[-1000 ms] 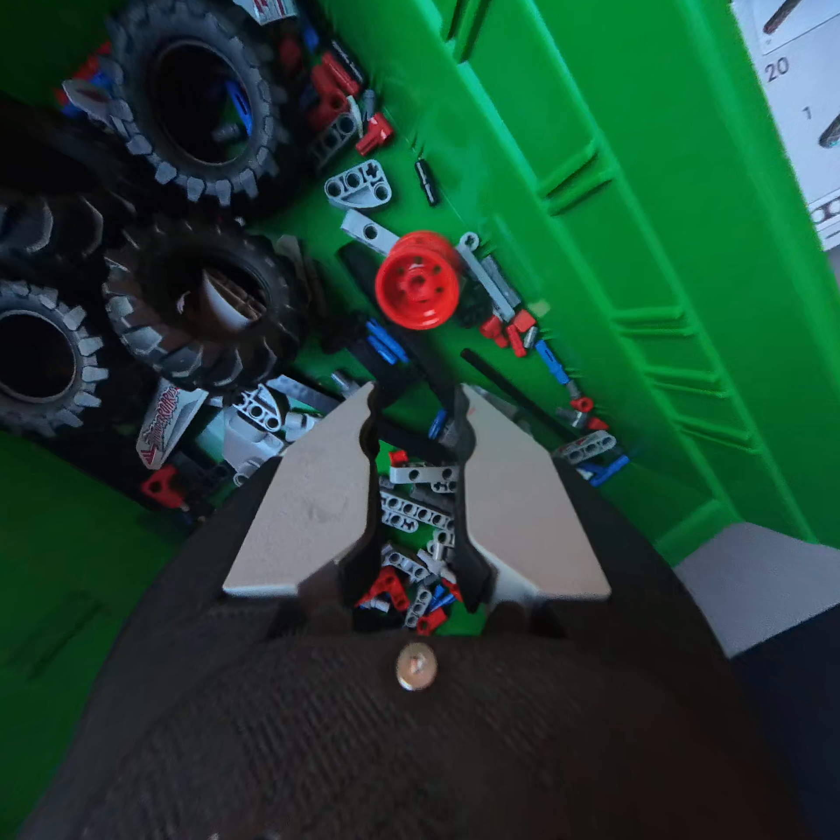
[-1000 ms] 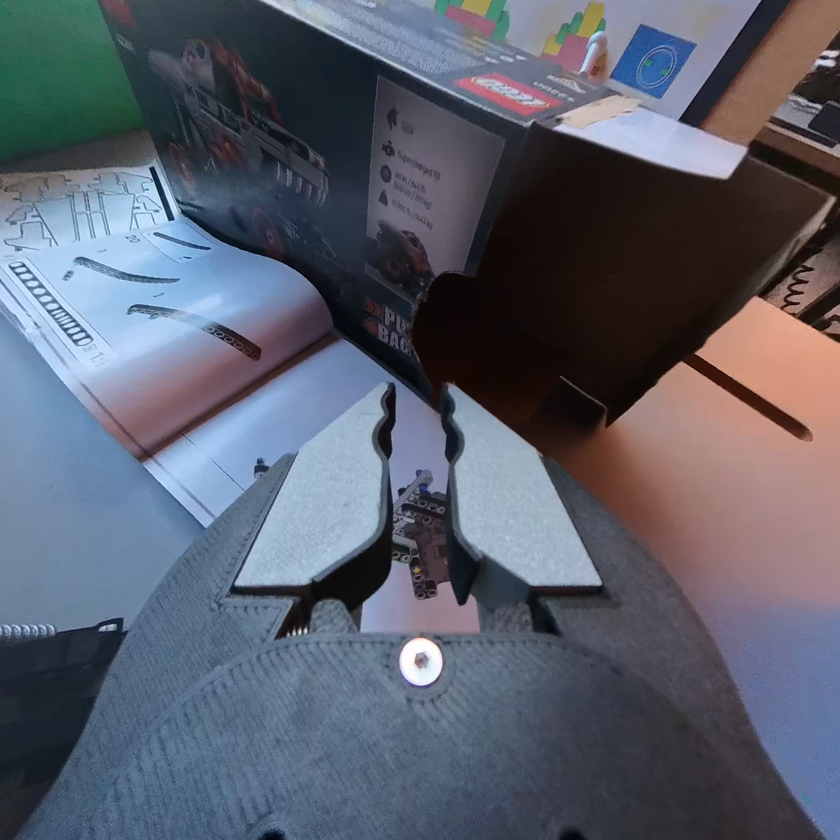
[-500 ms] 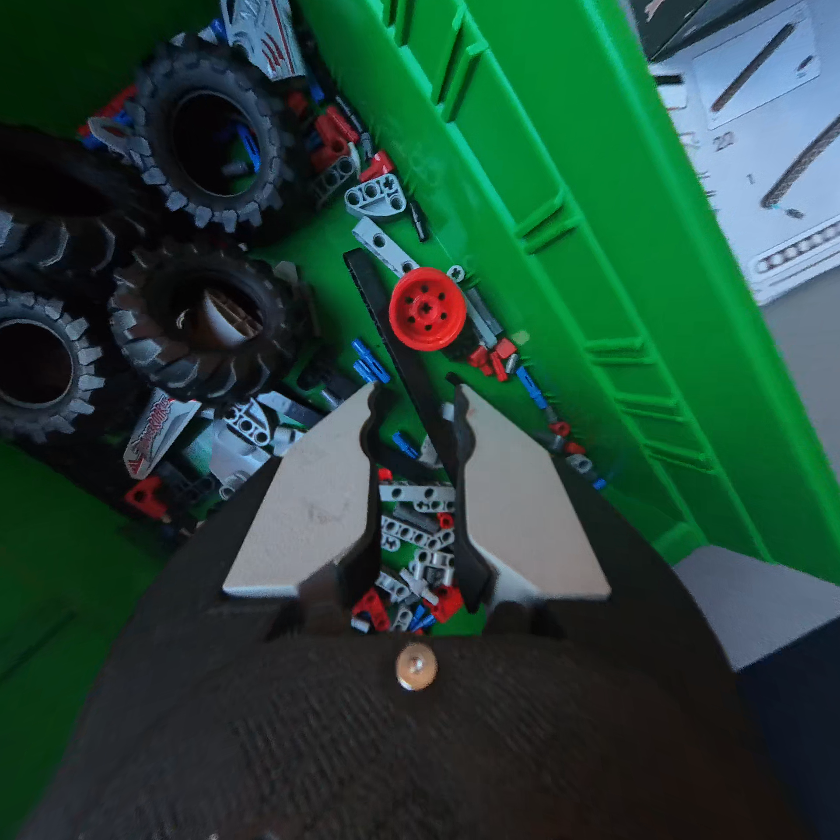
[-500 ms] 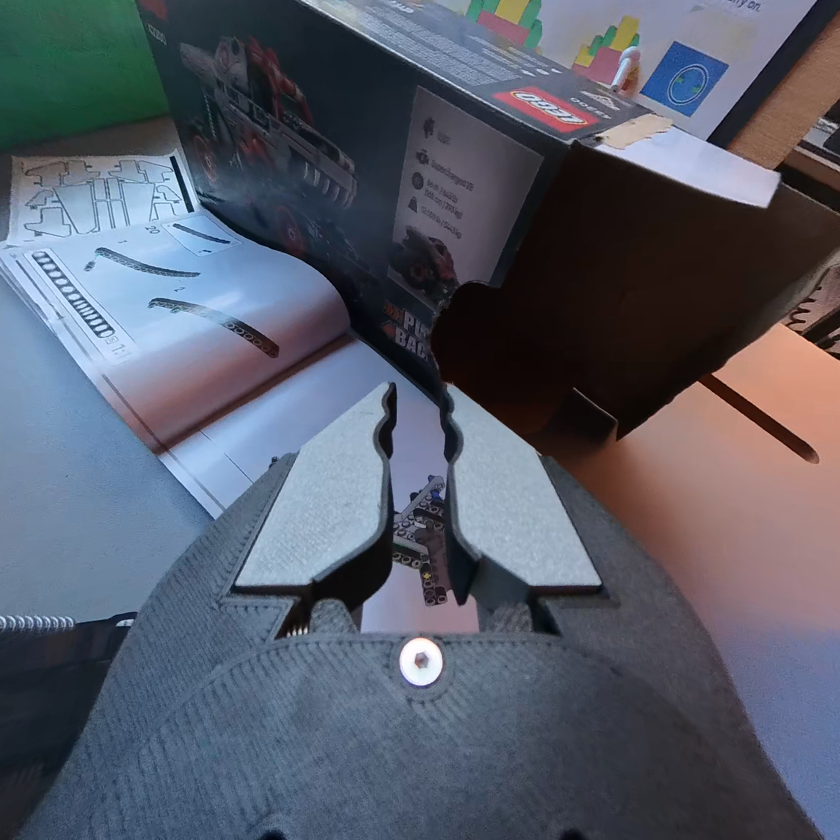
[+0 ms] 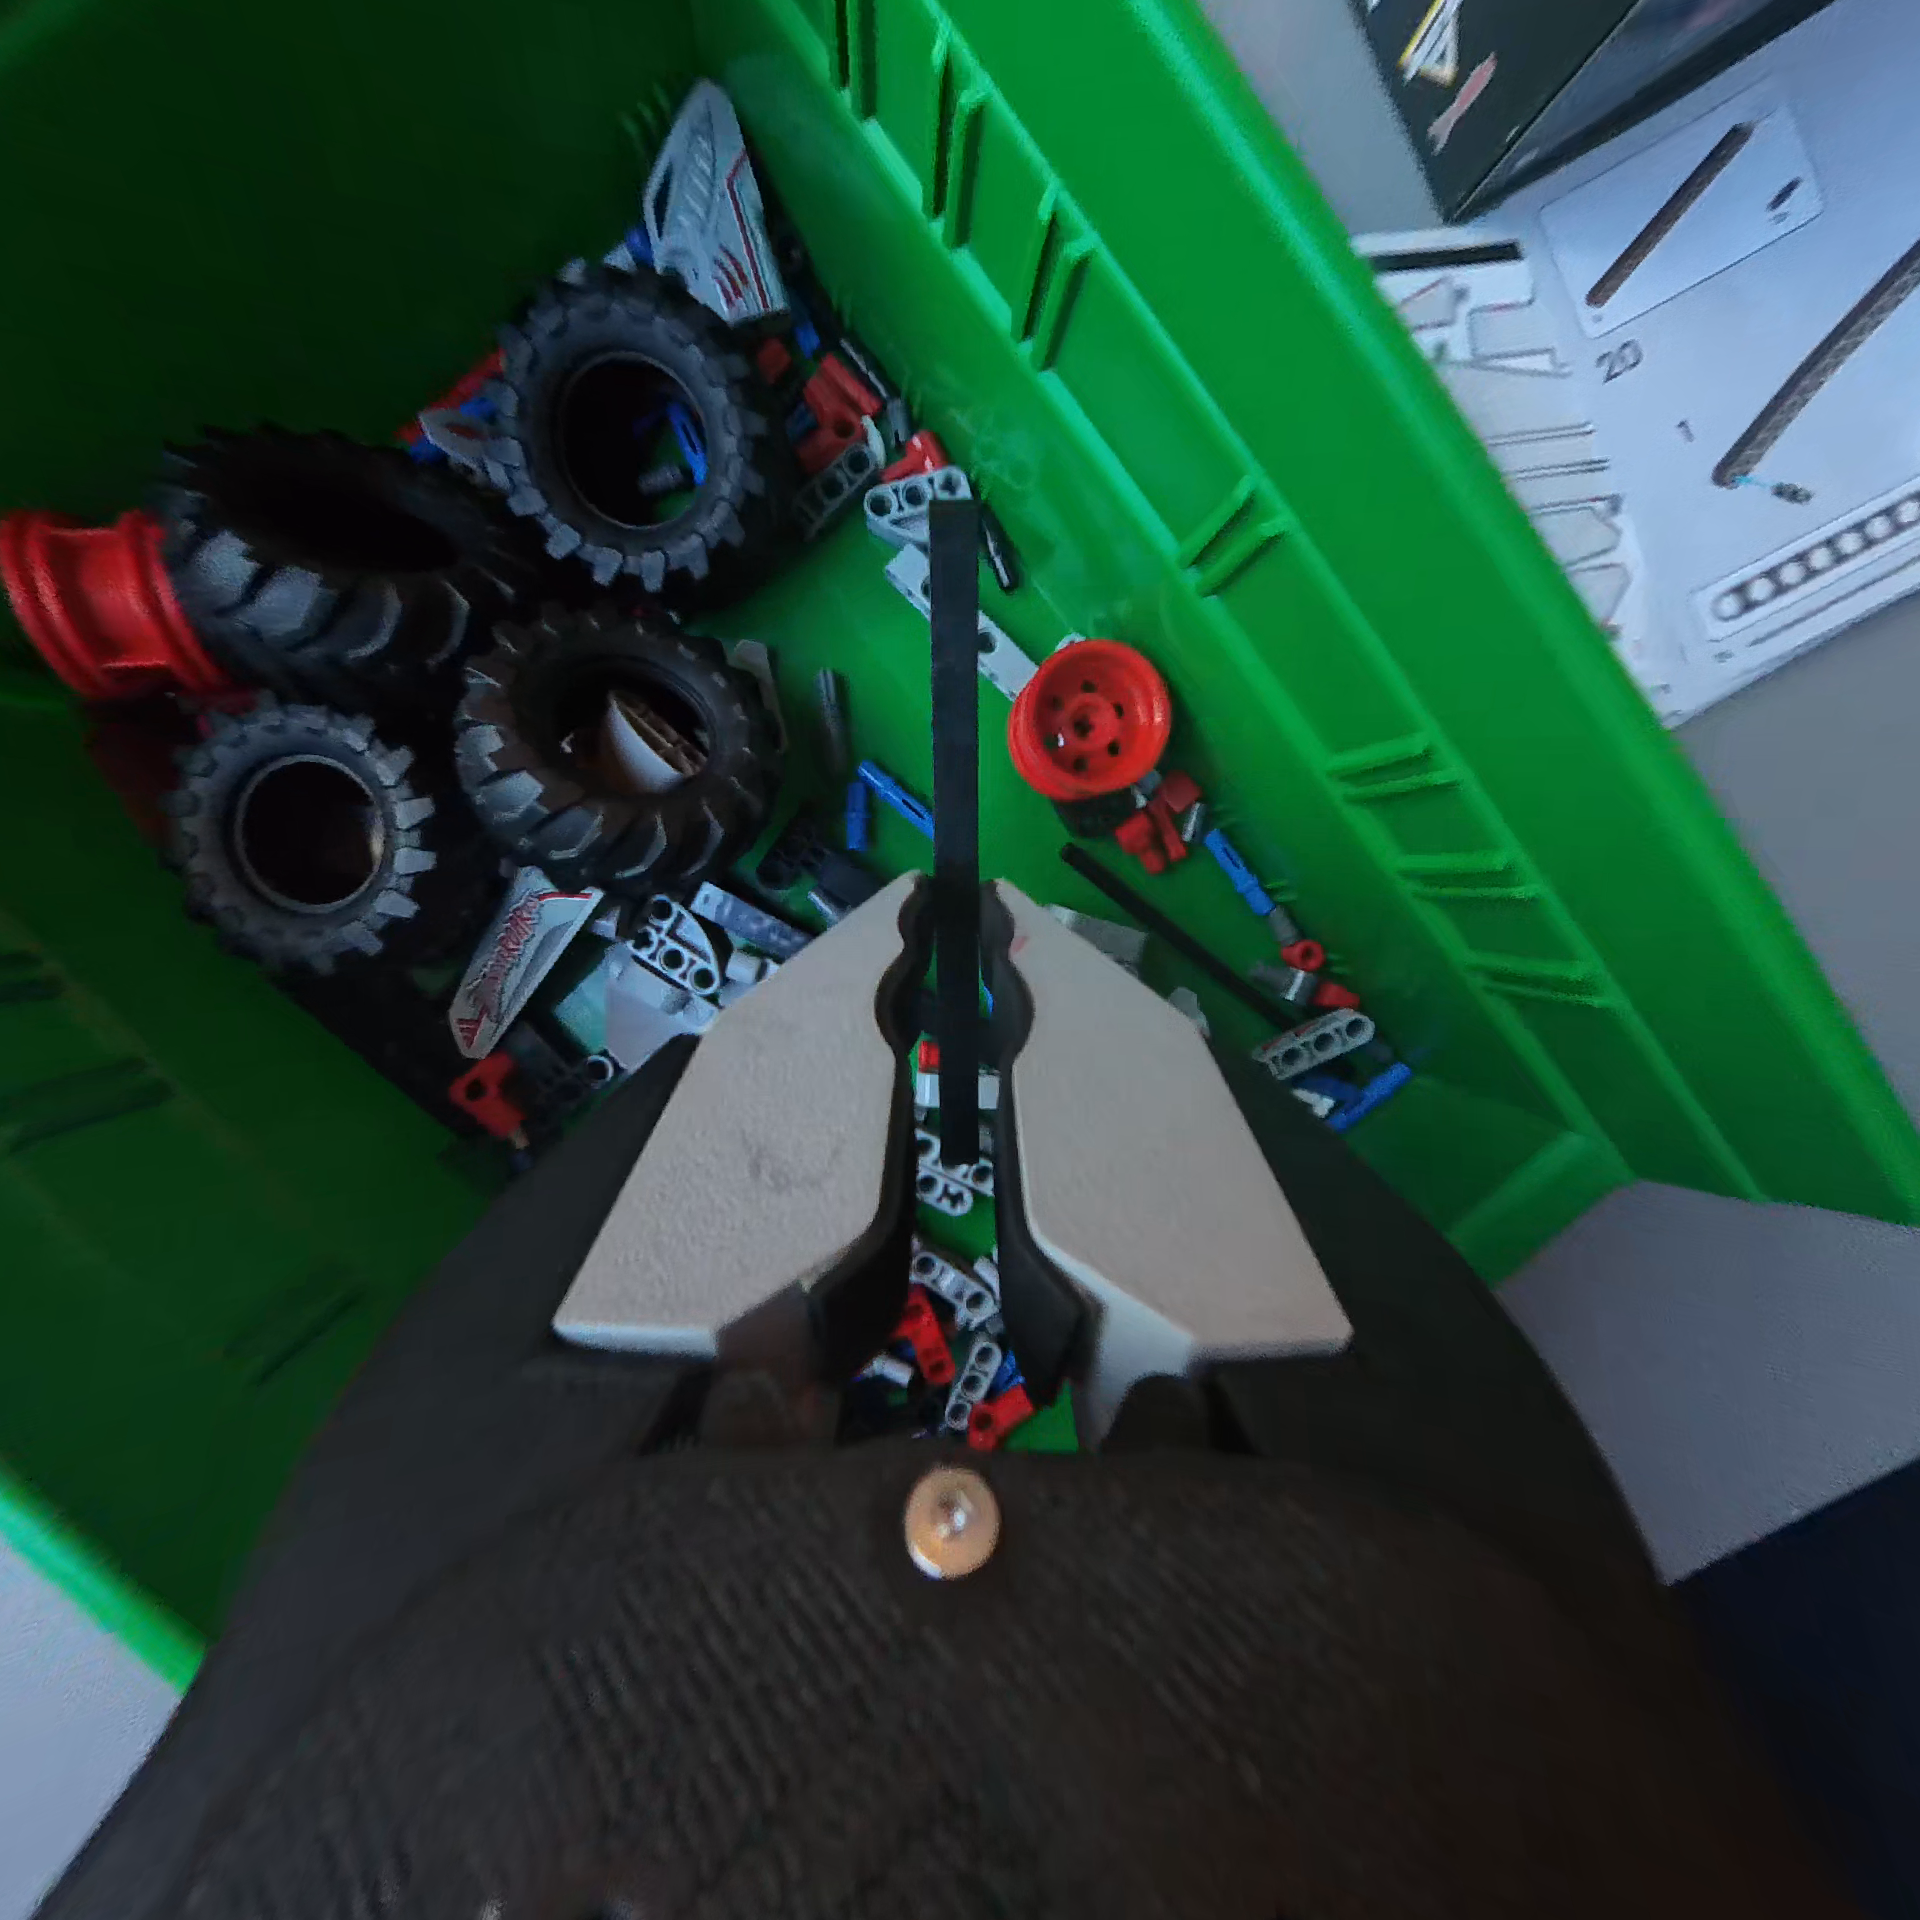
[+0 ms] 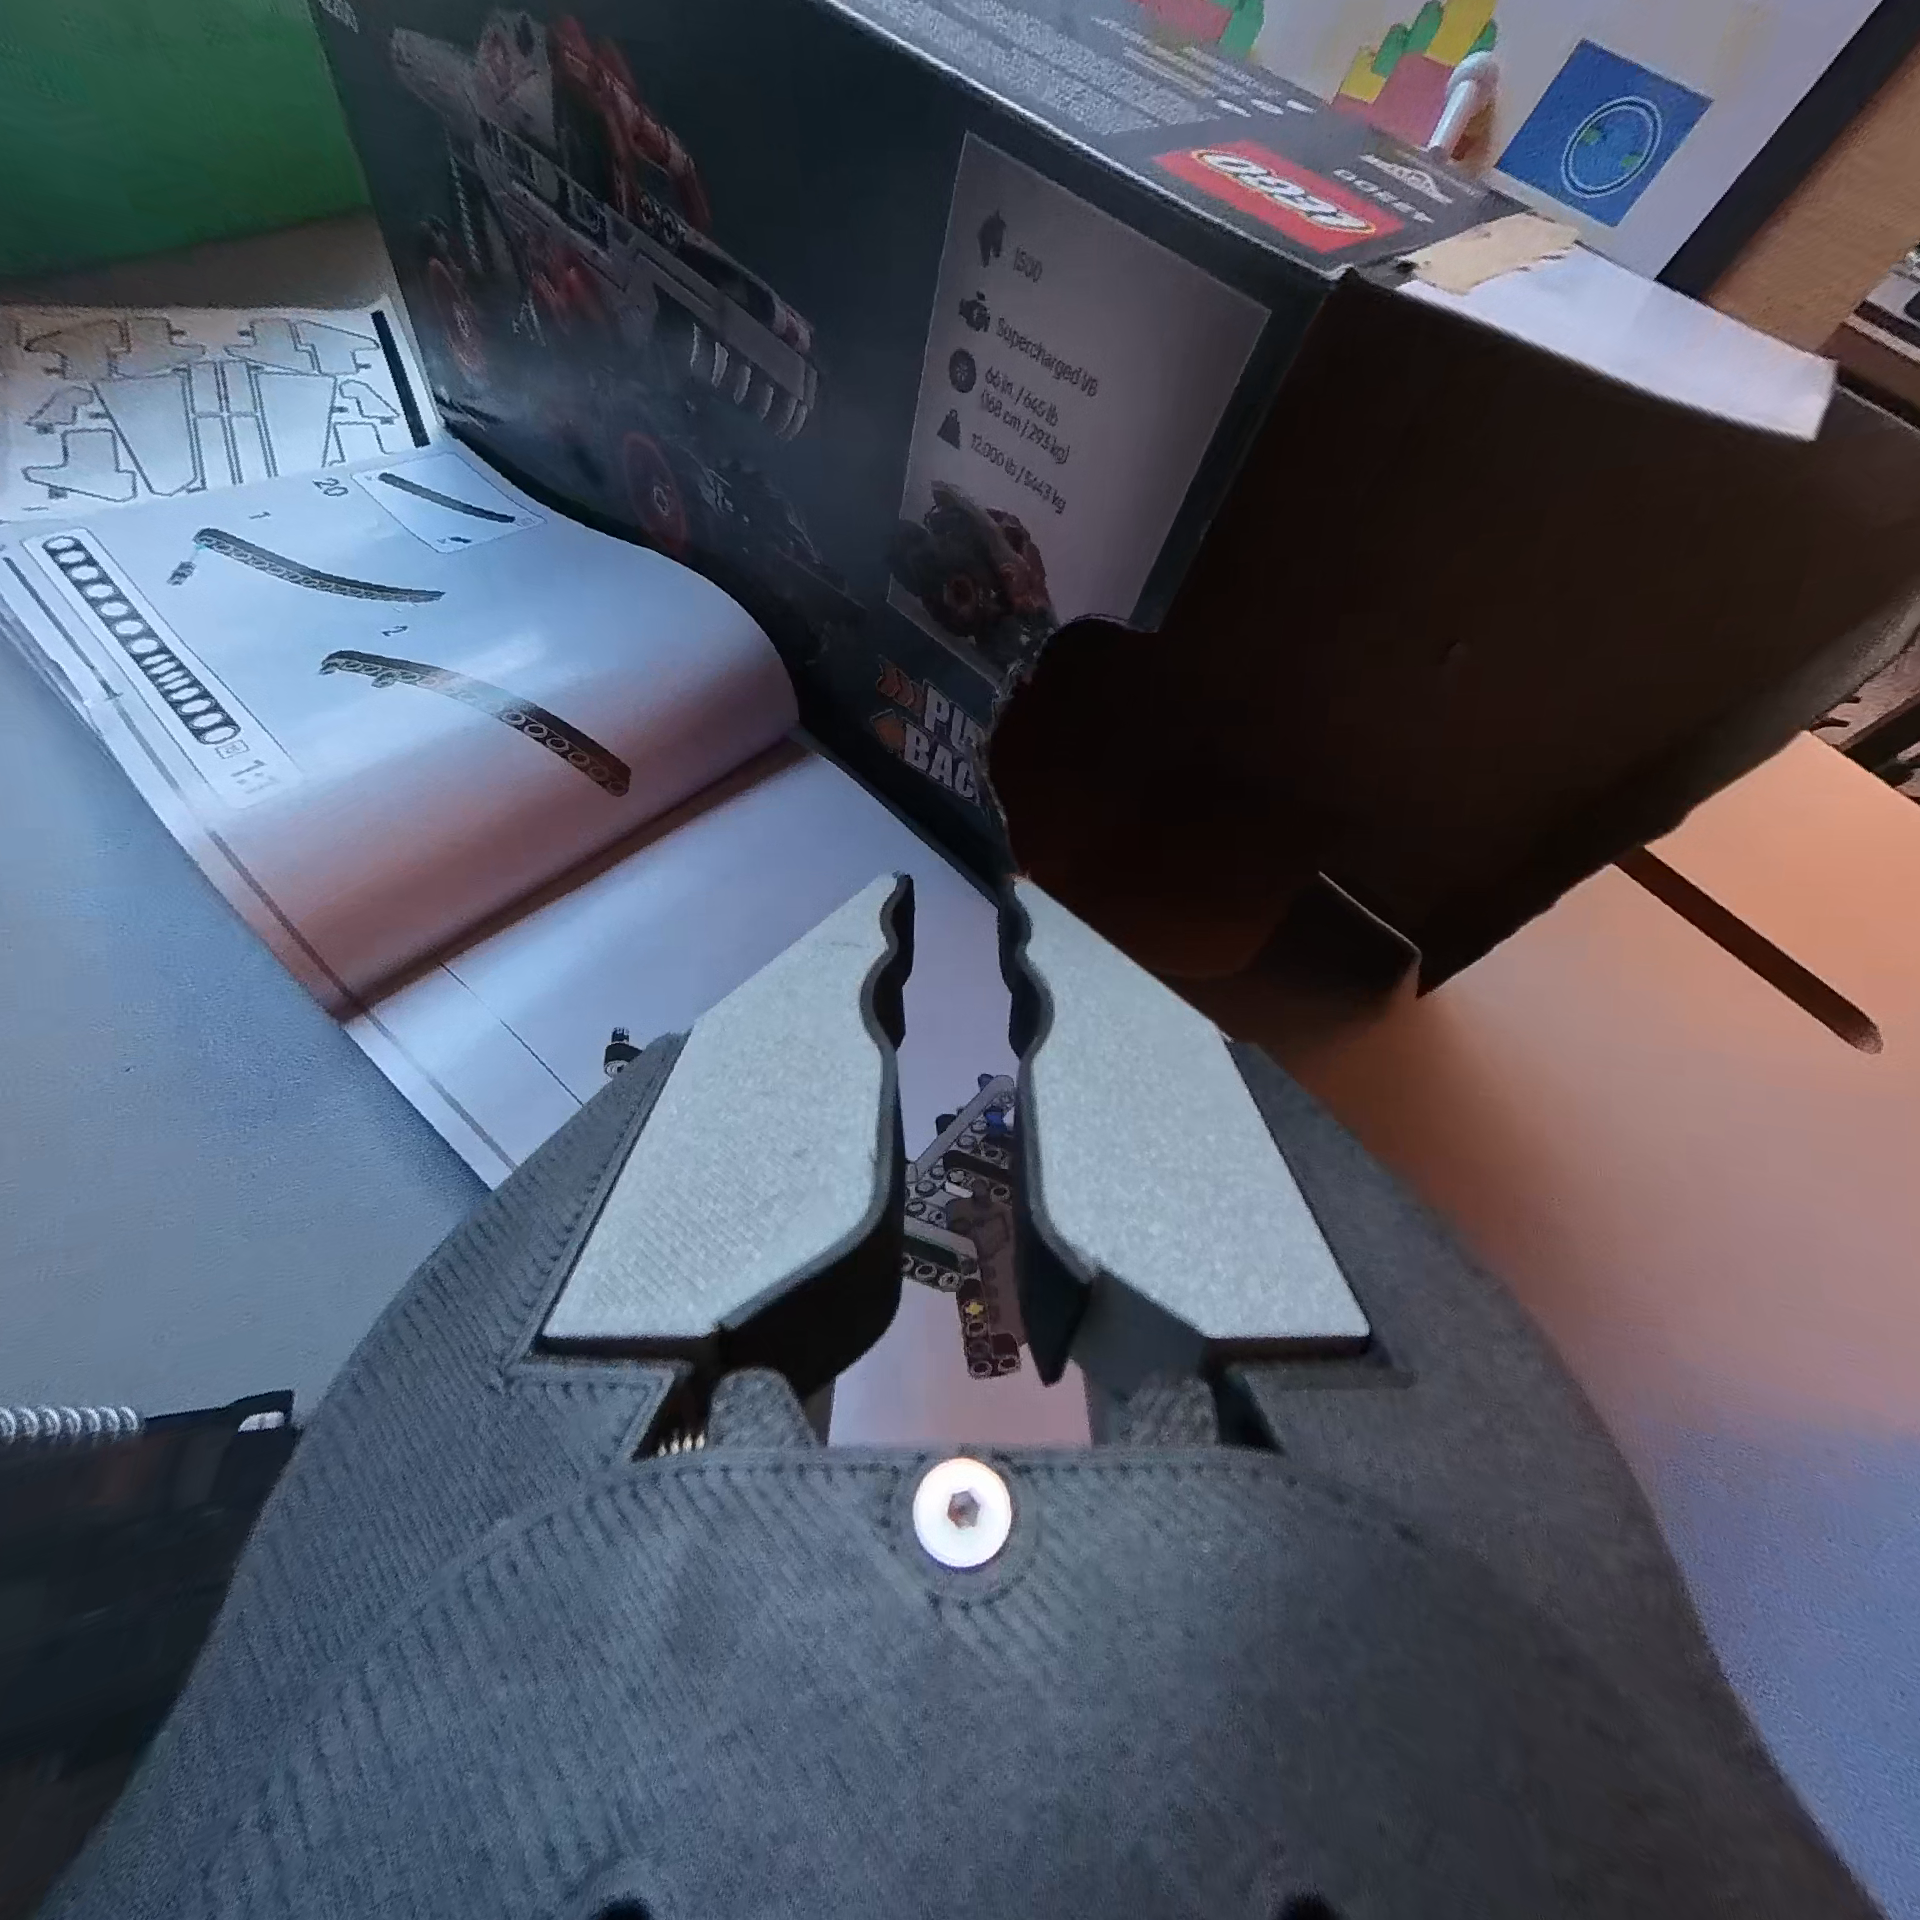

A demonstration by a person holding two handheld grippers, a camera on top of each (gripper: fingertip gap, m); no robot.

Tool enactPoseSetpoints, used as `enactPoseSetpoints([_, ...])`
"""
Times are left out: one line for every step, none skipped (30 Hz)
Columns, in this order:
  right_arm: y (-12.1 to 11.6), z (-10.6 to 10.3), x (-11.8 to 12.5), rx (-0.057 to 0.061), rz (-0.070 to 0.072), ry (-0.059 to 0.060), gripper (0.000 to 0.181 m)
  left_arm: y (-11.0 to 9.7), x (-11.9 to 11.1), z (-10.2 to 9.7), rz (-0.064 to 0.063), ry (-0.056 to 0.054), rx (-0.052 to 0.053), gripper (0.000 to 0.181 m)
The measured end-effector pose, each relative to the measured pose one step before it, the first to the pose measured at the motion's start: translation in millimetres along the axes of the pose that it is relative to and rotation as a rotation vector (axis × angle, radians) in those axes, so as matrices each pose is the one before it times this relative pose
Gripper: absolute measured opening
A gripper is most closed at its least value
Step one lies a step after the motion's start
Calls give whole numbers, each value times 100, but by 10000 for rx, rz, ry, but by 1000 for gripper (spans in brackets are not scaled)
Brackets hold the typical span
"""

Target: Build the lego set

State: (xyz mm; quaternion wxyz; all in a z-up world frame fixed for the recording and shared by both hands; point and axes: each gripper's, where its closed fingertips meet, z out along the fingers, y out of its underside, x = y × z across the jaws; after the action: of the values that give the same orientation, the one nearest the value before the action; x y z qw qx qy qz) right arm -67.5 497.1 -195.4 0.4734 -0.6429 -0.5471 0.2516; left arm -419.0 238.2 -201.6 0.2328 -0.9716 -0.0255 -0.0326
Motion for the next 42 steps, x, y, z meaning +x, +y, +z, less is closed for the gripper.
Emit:
enactPoseSetpoints([50,40,-19,-27,-8,-2,14,-269,108,-612,23,4,196,6])
enactPoseSetpoints([31,16,7,-20,-10,15,13,-539,187,-819,33,-34,350,7])
enactPoseSetpoints([0,-26,32,-4,-15,32,13,-787,582,-1023,78,96,477,5])
enactPoseSetpoints([-42,-41,20,19,-17,29,13,-927,1159,-1133,150,310,480,7])
enactPoseSetpoints([-47,-31,22,24,-12,20,13,-1006,1450,-1139,217,331,454,6])
enactPoseSetpoints([-22,-18,33,10,0,17,13,-1050,1634,-1006,321,259,397,7])
enactPoseSetpoints([2,3,20,-1,7,11,13,-895,1873,-732,412,252,249,6])
enactPoseSetpoints([6,1,-4,-4,6,-7,13,-672,2169,-365,470,329,80,7])
enactPoseSetpoints([-2,-2,-7,-8,0,-4,13,-516,2410,40,493,450,1,6])
enactPoseSetpoints([-19,-22,-26,0,-12,-1,13,-190,2447,434,423,524,-156,6])
enactPoseSetpoints([-54,-46,-32,17,-23,3,13,137,2247,742,380,500,-360,6])
enactPoseSetpoints([-93,-61,-42,35,-32,6,13,-41,2000,918,297,460,-190,6])
enactPoseSetpoints([-96,-53,-52,33,-33,1,13,-240,1834,1143,123,506,-16,6])
enactPoseSetpoints([-87,-42,-51,20,-30,-1,13,166,1696,1294,47,566,-262,6])
enactPoseSetpoints([-69,-15,-61,10,-36,-2,13,305,1022,1349,81,280,-363,6])
enactPoseSetpoints([-24,-2,-52,-6,-45,0,13,-24,185,1404,12,-112,-84,6])
enactPoseSetpoints([-1,7,-64,-18,-53,8,13,230,-238,1465,-92,-205,-181,6])
enactPoseSetpoints([-8,-4,-54,-17,-59,8,13,675,-291,1543,-136,-90,-413,8])
enactPoseSetpoints([-14,-9,-68,-14,-63,9,13,654,-88,1578,-223,124,-350,9])
enactPoseSetpoints([-13,-5,-59,-19,-66,16,13,654,192,1540,-254,327,-302,11])
enactPoseSetpoints([-28,-22,-44,-9,-71,25,13,772,194,1363,-215,302,-393,13])
enactPoseSetpoints([-42,-27,-23,-2,-70,30,13,738,4,1074,-96,93,-402,20])
enactPoseSetpoints([-35,-8,-20,-3,-63,26,13,497,-227,645,25,-149,-301,20])
enactPoseSetpoints([-28,-14,-30,-4,-56,14,13,150,-309,149,86,-263,-100,22])
enactPoseSetpoints([-24,-4,0,-4,-47,20,13,-178,-77,-314,88,-114,84,25])
enactPoseSetpoints([-7,13,-7,-3,-32,13,12,-448,81,-679,59,10,238,26])
enactPoseSetpoints([24,21,-1,-11,-9,-4,12,-625,52,-952,55,8,334,28])
enactPoseSetpoints([36,24,5,-18,8,-4,12,-690,-20,-1115,90,-40,372,28])
enactPoseSetpoints([55,25,21,-20,15,-3,12,-731,-172,-1217,91,-136,407,28])
enactPoseSetpoints([41,14,31,-13,15,8,12,-754,-417,-1266,60,-247,437,29])
enactPoseSetpoints([14,-6,38,0,10,9,12,-813,-472,-1299,71,-247,502,29])
enactPoseSetpoints([23,-6,22,-2,11,6,12,-836,-545,-1254,38,-219,571,29])
enactPoseSetpoints([28,1,35,-8,10,10,12,-841,-623,-1144,-33,-183,593,29])
enactPoseSetpoints([27,12,28,-5,5,13,12,-848,-578,-974,-85,-87,603,29])
enactPoseSetpoints([43,23,17,-13,9,5,12,-792,-495,-775,-147,-13,583,29])
enactPoseSetpoints([69,43,32,-30,17,5,12,-745,-481,-585,-195,-7,526,30])
enactPoseSetpoints([81,35,24,-30,17,6,12,-843,-417,-490,-159,-10,565,32])
enactPoseSetpoints([76,28,30,-24,12,12,12,-978,-400,-444,-118,-38,644,32])
enactPoseSetpoints([57,12,18,-24,5,11,12,-1003,-435,-413,-100,-54,643,32])
enactPoseSetpoints([48,8,12,-19,2,17,12,-979,-546,-389,-92,-75,600,31])
enactPoseSetpoints([41,-9,11,-14,2,10,12,-912,-735,-370,-70,-152,552,31])
enactPoseSetpoints([55,-6,4,-21,-1,14,12,-831,-918,-357,-8,-251,513,31])
